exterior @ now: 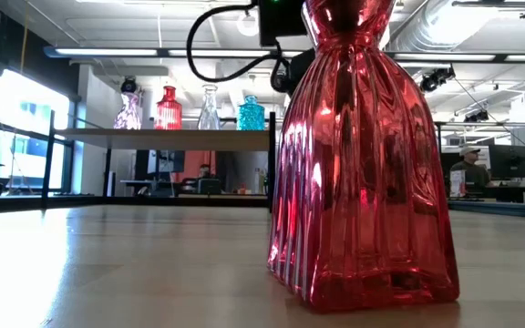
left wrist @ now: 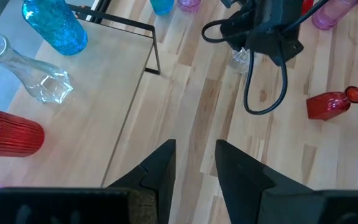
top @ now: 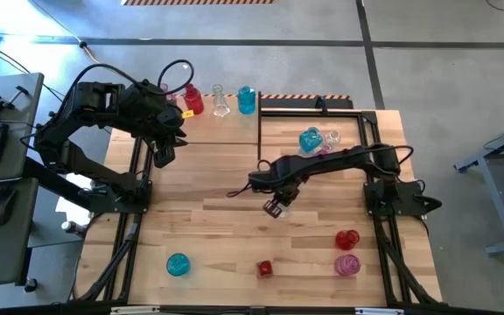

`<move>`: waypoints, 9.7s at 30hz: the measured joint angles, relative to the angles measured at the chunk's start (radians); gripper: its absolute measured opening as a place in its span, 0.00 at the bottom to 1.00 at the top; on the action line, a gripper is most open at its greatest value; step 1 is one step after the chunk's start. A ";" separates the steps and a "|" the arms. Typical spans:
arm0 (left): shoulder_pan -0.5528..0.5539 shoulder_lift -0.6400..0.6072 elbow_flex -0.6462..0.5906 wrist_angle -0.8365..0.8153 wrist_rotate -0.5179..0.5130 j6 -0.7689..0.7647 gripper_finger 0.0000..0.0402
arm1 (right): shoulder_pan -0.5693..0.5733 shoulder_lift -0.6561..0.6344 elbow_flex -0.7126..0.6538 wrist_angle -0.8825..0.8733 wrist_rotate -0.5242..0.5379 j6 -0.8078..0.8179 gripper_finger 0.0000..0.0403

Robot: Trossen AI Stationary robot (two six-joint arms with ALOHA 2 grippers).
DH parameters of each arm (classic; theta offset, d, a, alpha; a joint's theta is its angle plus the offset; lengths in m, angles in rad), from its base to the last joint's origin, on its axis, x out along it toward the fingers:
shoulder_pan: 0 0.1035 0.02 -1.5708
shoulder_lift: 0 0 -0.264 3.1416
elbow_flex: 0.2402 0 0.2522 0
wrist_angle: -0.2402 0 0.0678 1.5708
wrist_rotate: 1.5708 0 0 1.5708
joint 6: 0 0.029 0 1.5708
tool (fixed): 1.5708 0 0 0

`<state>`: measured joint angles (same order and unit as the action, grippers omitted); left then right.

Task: Sort vases onto shelf
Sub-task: Put the bottom transparent vase on the shelf aligned with the other transparent vase

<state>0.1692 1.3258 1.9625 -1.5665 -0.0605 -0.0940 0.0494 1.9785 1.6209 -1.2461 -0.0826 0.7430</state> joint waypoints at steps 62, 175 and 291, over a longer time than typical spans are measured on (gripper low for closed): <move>0.001 0.001 0.000 -0.004 -0.084 0.062 0.26 | -0.336 -0.045 0.612 0.311 0.042 -0.193 0.00; 0.133 0.115 0.000 0.011 -0.129 0.002 0.26 | -0.438 0.150 0.608 0.303 -0.040 -0.315 0.00; 0.132 0.114 0.000 -0.004 -0.126 0.020 0.26 | -0.428 0.216 0.670 0.216 0.056 -0.243 0.14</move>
<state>0.3016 1.4399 1.9629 -1.5709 -0.1860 -0.0744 -0.3790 2.1942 2.2913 -1.0306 -0.0265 0.4999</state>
